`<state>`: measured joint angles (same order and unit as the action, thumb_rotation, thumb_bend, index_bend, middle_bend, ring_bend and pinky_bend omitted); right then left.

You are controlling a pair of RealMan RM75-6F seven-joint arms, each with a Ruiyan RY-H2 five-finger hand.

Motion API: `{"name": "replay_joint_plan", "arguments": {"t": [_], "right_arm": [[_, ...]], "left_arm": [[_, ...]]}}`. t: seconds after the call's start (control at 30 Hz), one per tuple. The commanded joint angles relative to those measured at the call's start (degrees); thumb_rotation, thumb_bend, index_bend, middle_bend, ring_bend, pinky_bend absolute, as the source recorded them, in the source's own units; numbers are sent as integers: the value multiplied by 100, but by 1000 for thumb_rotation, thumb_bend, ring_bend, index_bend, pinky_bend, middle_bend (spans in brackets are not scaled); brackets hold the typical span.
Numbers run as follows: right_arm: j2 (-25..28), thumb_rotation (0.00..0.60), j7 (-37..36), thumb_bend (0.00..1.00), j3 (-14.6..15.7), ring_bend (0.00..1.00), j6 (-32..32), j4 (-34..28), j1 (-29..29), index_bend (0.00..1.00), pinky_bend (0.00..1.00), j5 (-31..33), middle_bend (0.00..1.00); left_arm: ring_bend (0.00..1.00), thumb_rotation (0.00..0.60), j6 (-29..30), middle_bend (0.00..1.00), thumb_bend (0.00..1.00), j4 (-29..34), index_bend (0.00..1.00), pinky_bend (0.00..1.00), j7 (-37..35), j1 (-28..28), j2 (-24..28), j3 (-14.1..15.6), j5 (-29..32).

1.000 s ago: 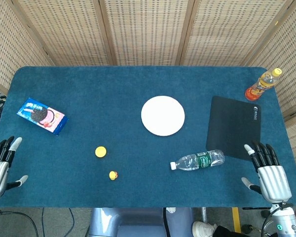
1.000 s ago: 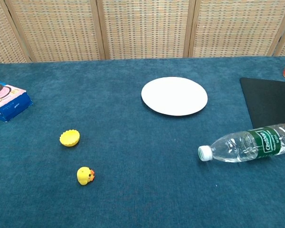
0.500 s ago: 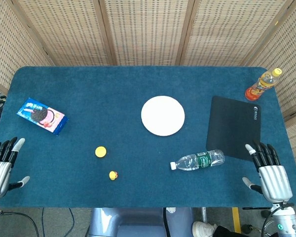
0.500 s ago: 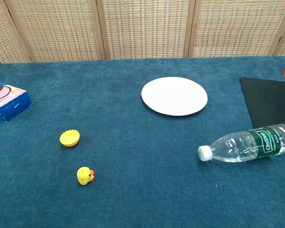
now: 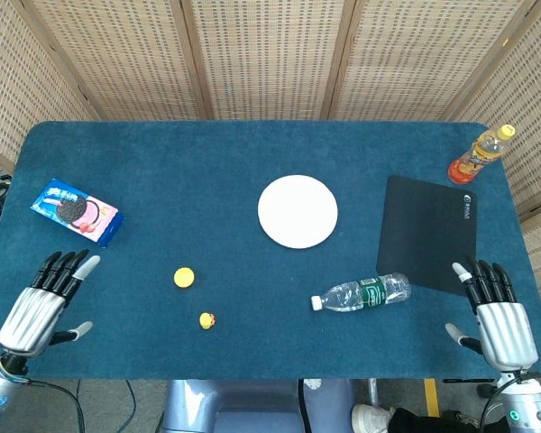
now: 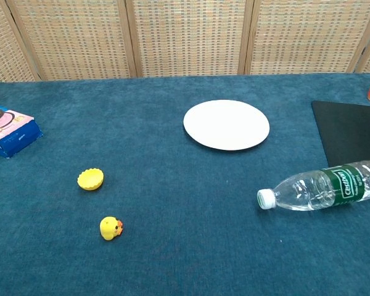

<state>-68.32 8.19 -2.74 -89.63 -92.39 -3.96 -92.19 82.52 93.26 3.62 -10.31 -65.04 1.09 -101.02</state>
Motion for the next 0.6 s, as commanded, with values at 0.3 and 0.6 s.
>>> {"name": "replay_joint_plan", "arguments": {"t": [0.3, 0.6], "right_arm": [[20, 600, -35, 0, -40, 0, 29, -13, -1, 82, 13, 86, 0], [52, 600, -142, 0, -80, 0, 34, -6, 0, 82, 13, 154, 0]], "left_arm": [[0, 600, -971, 0, 162, 282, 187, 0, 258, -899, 30, 155, -757], [0, 600, -1868, 0, 192, 520, 386, 6, 745, -1336, -242, 129, -462]]}}
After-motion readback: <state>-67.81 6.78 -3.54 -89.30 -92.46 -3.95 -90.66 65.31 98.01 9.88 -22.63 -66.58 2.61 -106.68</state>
